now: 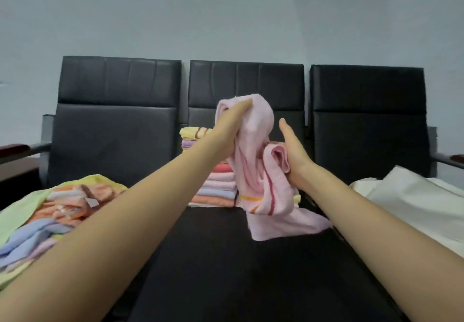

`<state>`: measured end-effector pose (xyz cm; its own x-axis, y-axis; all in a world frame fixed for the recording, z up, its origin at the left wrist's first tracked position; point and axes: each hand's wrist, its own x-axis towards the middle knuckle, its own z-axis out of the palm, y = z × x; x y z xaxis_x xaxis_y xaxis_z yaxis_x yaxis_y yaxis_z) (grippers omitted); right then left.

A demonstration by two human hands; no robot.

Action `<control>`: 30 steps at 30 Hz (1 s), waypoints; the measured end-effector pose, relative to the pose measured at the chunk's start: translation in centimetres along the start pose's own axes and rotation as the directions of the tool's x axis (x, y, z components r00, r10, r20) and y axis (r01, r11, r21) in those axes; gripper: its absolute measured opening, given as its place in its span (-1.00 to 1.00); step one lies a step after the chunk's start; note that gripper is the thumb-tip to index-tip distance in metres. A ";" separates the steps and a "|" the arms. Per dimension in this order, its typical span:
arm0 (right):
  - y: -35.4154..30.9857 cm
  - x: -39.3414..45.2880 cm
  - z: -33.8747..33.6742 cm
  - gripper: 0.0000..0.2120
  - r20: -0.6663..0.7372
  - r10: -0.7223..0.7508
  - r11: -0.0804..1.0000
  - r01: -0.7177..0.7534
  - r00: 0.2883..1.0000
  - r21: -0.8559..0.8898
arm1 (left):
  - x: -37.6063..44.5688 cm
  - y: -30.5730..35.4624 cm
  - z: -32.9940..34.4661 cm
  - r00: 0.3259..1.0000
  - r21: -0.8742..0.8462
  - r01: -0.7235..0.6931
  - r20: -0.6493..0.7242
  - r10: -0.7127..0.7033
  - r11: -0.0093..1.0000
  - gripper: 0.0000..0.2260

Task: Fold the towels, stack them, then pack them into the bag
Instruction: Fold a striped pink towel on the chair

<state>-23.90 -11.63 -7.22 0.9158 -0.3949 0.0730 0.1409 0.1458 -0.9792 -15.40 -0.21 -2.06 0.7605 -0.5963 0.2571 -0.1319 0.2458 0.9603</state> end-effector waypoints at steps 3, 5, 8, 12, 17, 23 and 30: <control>3.3 -0.2 -2.0 -0.21 -0.117 0.049 0.993 -0.061 0.992 -0.097 | -1.4 -5.4 0.9 0.992 0.002 0.111 0.055 -0.111 0.994 -0.72; 5.9 0.1 -3.0 -0.21 -0.243 0.091 0.983 -0.126 0.966 -0.135 | -2.3 -8.5 0.7 0.982 -0.017 0.185 0.045 -0.184 0.983 -0.80; 9.8 0.4 -3.7 -0.35 -0.374 0.174 0.955 -0.249 0.911 -0.161 | -2.6 -13.7 -0.6 0.973 0.015 0.230 0.023 -0.231 0.973 -0.79; 13.7 0.5 -3.6 -0.45 -0.389 0.297 0.913 -0.379 0.872 -0.153 | -3.4 -16.7 -3.0 0.949 -0.025 0.315 0.009 -0.315 0.949 -0.70; 16.1 2.0 -2.3 -0.40 -0.224 0.409 0.902 -0.430 0.884 -0.048 | -3.0 -17.5 -4.9 0.930 -0.197 0.334 -0.092 -0.357 0.922 -0.65; 17.2 3.1 -1.4 -0.66 -0.200 0.307 0.922 -0.342 0.931 -0.179 | -3.2 -17.0 -5.9 0.946 -0.267 0.303 -0.029 -0.322 0.915 -0.82; 16.4 1.6 -1.8 -0.54 -0.155 0.288 0.957 -0.291 0.945 0.001 | -3.9 -16.6 -5.6 0.943 -0.450 0.280 -0.035 -0.330 0.848 -0.74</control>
<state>-20.79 -11.53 -23.51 0.8478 -0.4717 -0.2424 -0.1317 0.2555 -0.9578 -12.67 2.30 -19.58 0.7832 -0.6169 -0.0778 0.3869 0.3856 0.8377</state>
